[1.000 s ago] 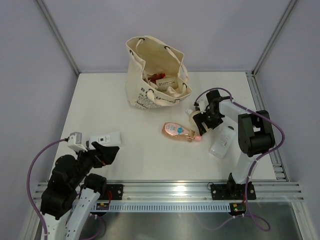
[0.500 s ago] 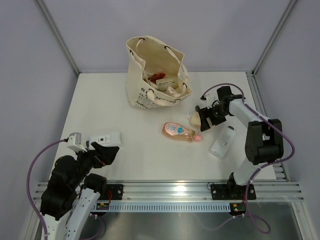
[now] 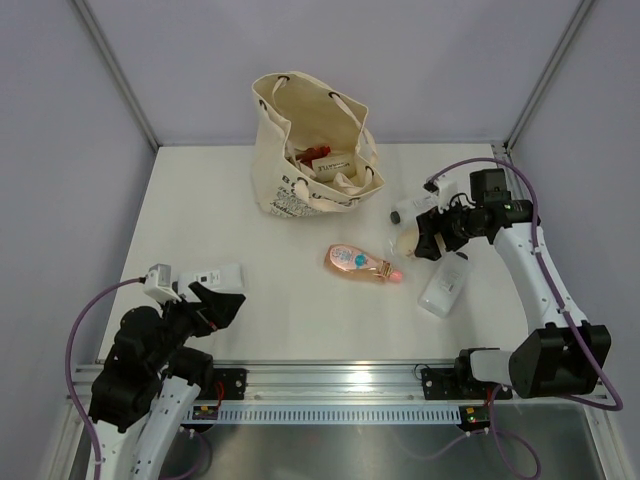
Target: Place the personal care products into the canvas bag
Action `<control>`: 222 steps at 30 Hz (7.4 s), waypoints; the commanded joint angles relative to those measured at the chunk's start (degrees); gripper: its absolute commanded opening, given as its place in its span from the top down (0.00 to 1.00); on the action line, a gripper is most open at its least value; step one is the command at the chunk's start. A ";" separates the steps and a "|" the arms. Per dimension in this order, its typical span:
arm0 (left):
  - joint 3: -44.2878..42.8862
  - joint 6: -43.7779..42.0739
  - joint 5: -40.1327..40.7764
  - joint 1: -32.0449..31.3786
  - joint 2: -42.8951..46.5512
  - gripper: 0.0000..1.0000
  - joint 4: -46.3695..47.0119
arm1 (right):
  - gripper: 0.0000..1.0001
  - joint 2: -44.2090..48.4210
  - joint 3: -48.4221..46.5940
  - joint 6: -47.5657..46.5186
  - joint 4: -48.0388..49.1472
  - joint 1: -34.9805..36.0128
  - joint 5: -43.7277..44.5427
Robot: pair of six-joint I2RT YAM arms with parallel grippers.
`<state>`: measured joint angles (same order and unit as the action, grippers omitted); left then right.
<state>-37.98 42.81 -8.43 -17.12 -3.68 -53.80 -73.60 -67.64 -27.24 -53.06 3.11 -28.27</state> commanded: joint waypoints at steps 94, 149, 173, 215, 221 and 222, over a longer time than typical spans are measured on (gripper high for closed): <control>-11.59 35.51 15.12 21.16 -78.04 0.01 6.16 | 0.01 26.05 15.52 7.38 17.73 -2.59 -22.35; -70.99 -16.35 8.51 -19.53 -86.73 1.00 38.87 | 0.00 32.12 21.76 8.70 21.68 -11.38 -26.22; -75.40 -2.99 9.31 -0.89 -108.64 0.01 34.82 | 0.00 34.39 25.17 -0.95 18.61 -12.08 -34.27; 0.97 -10.64 7.11 0.69 -2.82 0.01 14.16 | 0.00 -21.14 8.05 -15.64 25.37 32.22 21.86; 0.36 -11.34 6.23 0.69 -3.79 0.01 13.55 | 0.17 -27.55 3.83 -15.82 23.62 32.22 20.54; 0.45 -11.34 6.14 0.69 -3.79 0.01 13.55 | 0.24 -27.82 3.48 -15.82 22.31 32.22 19.84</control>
<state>-37.34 31.14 -2.17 -16.60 -6.87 -41.95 -100.38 -61.10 -41.67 -29.41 35.09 -6.00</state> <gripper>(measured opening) 0.984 0.794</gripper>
